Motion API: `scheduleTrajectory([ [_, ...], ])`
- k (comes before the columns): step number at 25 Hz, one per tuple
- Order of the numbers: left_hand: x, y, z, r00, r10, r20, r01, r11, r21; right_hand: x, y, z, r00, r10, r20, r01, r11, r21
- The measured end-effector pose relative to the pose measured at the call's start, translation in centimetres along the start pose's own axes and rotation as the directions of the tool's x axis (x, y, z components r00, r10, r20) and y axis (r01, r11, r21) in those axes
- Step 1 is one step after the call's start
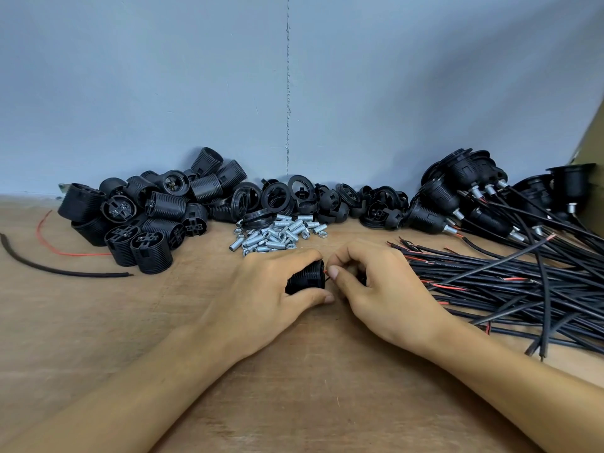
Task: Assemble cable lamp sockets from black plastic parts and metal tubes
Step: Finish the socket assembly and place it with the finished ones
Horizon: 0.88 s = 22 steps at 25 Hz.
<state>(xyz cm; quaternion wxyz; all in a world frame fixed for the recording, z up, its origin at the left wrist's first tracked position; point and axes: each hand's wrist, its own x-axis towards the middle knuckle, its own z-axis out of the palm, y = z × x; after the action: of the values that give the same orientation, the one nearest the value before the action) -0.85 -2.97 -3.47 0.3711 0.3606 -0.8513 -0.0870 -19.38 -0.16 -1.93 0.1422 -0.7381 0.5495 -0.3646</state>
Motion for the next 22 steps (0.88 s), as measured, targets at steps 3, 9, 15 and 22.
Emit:
scheduleTrajectory([
  [3, 0.03, 0.06, 0.04, 1.000, -0.003, -0.004, 0.003, 1.000, 0.007, 0.04, -0.11, -0.03, 1.000, 0.005, 0.002, -0.005, 1.000, -0.002],
  [9, -0.06, 0.16, 0.11, 1.000, -0.005, 0.003, 0.005, 1.000, 0.010, -0.11, -0.14, 0.06, 1.000, 0.003, -0.001, -0.003, 1.000, -0.013],
  [15, 0.03, 0.26, 0.22, 1.000, 0.001, 0.001, -0.001, 1.000, 0.029, -0.18, -0.03, 0.06, 1.000, -0.027, -0.010, 0.026, 0.998, -0.065],
  [22, 0.12, -0.28, 0.16, 0.998, -0.044, -0.036, 0.044, 0.999, 0.001, 0.26, 0.19, -0.42, 1.000, -0.001, 0.019, 0.001, 1.000, 0.018],
])
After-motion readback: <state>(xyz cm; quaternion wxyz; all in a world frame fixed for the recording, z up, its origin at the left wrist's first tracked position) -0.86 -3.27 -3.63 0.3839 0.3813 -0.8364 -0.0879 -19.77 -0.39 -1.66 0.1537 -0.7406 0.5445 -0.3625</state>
